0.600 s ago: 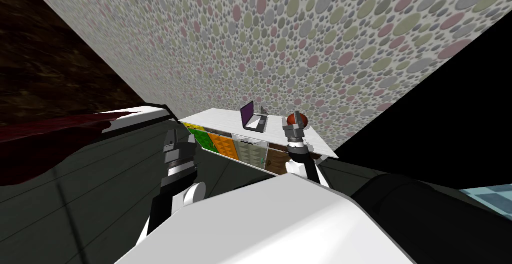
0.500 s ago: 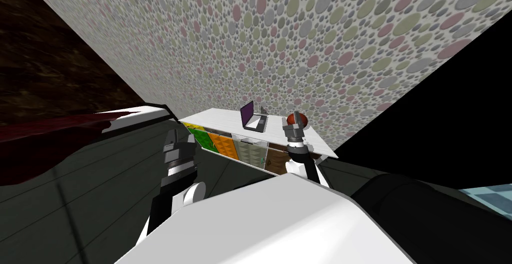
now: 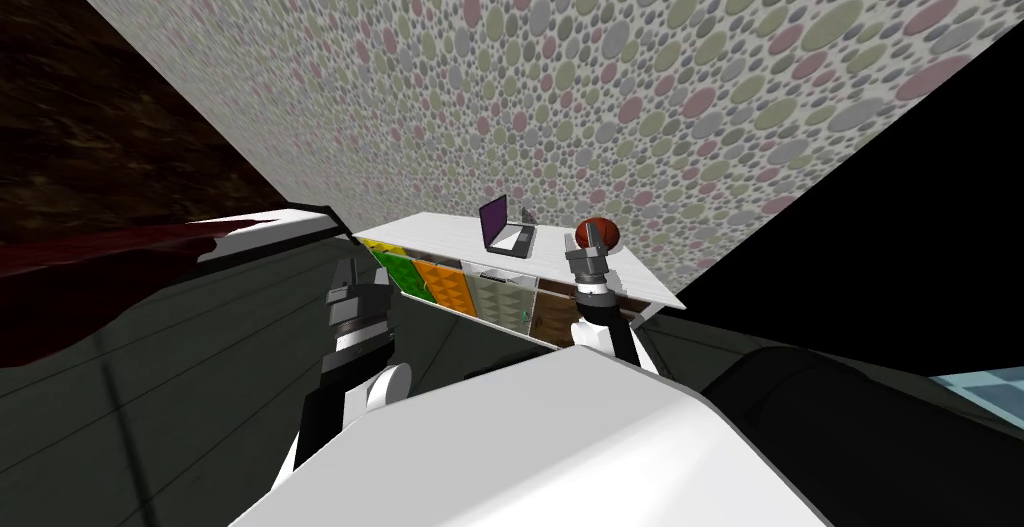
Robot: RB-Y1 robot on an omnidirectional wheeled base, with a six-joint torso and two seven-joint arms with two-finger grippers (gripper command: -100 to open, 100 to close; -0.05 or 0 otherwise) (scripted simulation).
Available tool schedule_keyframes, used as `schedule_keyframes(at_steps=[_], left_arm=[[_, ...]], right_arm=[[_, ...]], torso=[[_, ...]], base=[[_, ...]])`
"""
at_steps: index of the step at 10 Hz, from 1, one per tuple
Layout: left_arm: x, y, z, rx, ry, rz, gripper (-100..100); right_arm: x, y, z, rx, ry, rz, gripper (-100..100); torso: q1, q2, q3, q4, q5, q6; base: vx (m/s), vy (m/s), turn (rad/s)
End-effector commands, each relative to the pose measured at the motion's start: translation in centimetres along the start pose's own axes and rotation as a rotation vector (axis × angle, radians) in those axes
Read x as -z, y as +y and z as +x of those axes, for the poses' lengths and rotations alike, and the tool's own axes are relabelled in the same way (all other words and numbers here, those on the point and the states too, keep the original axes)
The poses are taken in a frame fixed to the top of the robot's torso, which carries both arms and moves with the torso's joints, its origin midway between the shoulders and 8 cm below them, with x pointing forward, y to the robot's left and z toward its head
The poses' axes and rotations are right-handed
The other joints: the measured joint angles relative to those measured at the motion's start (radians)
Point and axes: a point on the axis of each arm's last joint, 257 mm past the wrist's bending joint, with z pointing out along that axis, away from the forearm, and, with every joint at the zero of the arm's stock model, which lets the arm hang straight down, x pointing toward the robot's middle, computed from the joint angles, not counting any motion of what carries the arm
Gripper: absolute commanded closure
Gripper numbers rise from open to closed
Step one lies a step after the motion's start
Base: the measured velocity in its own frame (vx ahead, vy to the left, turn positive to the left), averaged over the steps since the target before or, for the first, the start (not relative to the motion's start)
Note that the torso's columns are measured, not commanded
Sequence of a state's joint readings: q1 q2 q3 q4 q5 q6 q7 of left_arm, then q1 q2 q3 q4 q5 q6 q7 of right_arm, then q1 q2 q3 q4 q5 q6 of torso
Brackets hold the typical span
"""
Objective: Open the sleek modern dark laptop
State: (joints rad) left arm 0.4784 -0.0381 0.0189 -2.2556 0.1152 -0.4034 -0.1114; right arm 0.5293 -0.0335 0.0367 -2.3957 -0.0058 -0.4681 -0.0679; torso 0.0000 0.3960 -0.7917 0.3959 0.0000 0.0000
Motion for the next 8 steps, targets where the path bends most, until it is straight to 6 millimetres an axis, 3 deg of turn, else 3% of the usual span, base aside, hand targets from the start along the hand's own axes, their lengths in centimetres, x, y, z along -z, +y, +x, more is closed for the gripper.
schedule_keyframes(at_steps=[1, 3, 4, 5, 8], left_arm=[[0.0, 0.0, 0.0, 0.0, 0.0, 0.0, 0], [0.0, 0.0, 0.0, 0.0, 0.0, 0.0, 0], [0.0, 0.0, 0.0, 0.0, 0.0, 0.0, 0], [0.0, 0.0, 0.0, 0.0, 0.0, -0.001, 0], [0.0, 0.0, 0.0, 0.0, 0.0, -0.001, 0]], right_arm=[[0.0, 0.0, 0.0, 0.0, 0.0, 0.0, 0], [0.0, 0.0, 0.0, 0.0, 0.0, 0.0, 0], [0.4, -0.9, 0.1, 0.055, 0.043, 0.035, -100], [0.7, -1.4, 0.1, 0.089, 0.064, 0.057, -100], [1.8, -3.6, -0.7, 0.23, 0.132, 0.141, -100]], torso=[[0.0, 0.074, -0.147, 0.074, 0.0, 0.0], [0.0, 0.222, -0.443, 0.221, 0.0, 0.0], [0.0, 0.295, -0.59, 0.295, 0.0, 0.0], [0.002, 0.328, -0.66, 0.328, 0.001, 0.0], [0.001, 0.34, -0.685, 0.341, 0.0, 0.0]], base=[[0.0, 0.0, 0.0], [0.0, 0.0, 0.0], [0.027, 0.045, -0.004], [0.053, 0.091, -0.015], [0.073, 0.114, -0.02]])
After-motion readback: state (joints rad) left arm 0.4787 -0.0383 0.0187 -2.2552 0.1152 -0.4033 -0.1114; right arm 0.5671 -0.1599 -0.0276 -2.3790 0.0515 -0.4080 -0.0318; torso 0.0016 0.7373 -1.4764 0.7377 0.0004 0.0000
